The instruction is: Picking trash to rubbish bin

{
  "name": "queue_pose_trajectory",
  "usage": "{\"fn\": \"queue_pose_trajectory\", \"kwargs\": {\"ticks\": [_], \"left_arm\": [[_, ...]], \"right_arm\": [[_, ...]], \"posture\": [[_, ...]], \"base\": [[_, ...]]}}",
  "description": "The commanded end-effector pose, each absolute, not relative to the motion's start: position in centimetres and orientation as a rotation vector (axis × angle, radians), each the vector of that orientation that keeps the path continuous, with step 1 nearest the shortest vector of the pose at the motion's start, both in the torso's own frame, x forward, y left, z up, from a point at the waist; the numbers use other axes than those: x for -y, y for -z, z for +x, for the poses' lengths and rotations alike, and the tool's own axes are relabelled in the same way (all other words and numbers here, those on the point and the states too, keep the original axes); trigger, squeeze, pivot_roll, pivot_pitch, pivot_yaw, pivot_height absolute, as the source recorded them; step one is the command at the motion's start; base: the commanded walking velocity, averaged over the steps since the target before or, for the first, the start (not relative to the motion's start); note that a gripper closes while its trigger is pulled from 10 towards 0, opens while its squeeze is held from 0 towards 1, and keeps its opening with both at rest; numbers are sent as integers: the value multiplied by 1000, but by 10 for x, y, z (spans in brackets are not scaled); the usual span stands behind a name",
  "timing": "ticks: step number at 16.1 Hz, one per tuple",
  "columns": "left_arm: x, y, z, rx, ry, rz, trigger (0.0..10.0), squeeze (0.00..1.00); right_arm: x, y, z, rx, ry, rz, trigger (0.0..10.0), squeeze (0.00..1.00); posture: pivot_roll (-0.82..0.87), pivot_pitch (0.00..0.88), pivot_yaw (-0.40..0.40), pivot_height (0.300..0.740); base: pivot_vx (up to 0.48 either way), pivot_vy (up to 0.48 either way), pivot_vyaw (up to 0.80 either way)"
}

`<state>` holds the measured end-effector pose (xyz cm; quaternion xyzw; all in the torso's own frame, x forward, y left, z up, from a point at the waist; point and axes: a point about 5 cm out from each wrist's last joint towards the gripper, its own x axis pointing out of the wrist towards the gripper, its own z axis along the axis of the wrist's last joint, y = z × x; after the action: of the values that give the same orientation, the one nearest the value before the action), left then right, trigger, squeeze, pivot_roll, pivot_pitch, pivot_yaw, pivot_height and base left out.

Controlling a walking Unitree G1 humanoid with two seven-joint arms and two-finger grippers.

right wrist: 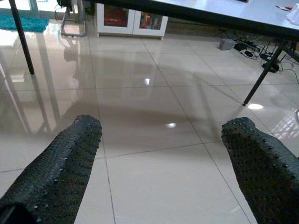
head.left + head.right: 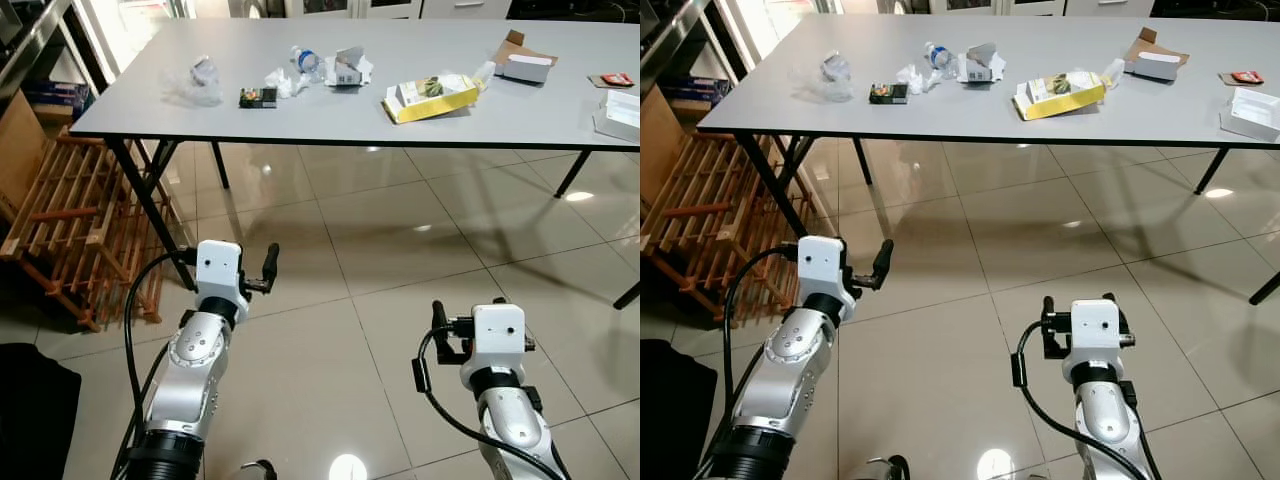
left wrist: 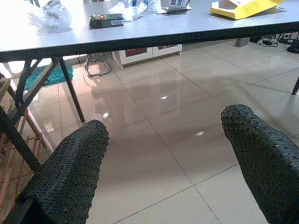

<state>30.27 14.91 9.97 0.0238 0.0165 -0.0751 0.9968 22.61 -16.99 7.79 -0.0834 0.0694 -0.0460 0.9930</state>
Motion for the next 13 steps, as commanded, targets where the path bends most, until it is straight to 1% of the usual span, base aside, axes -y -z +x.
{"fn": "queue_pose_trajectory", "kwargs": {"ticks": [1, 4, 9, 11, 13], "left_arm": [[-153, -100, 306, -38, 148, 65, 10000, 0], [-155, -102, 308, -30, 139, 67, 10000, 0], [-156, -99, 305, -38, 120, 67, 10000, 0], [-156, -99, 306, -35, 119, 69, 10000, 0], [-157, -100, 308, -34, 115, 71, 10000, 0]], "right_arm": [[170, -77, 226, -139, 100, -154, 10000, 0], [168, -77, 226, -136, 87, -156, 10000, 0], [167, -80, 226, -116, 54, -167, 10000, 0], [163, -86, 226, -83, 8, -163, 10000, 0], [163, -86, 225, -81, 7, -162, 10000, 0]], "posture": [[-131, 90, 65, 740], [-120, 91, 57, 740], [-121, 91, 48, 740], [-128, 93, 48, 740], [-129, 93, 49, 740]], "base": [[0, 0, 0], [0, 0, 0], [270, 0, 0], [351, 0, 0], [397, 0, 0]]}}
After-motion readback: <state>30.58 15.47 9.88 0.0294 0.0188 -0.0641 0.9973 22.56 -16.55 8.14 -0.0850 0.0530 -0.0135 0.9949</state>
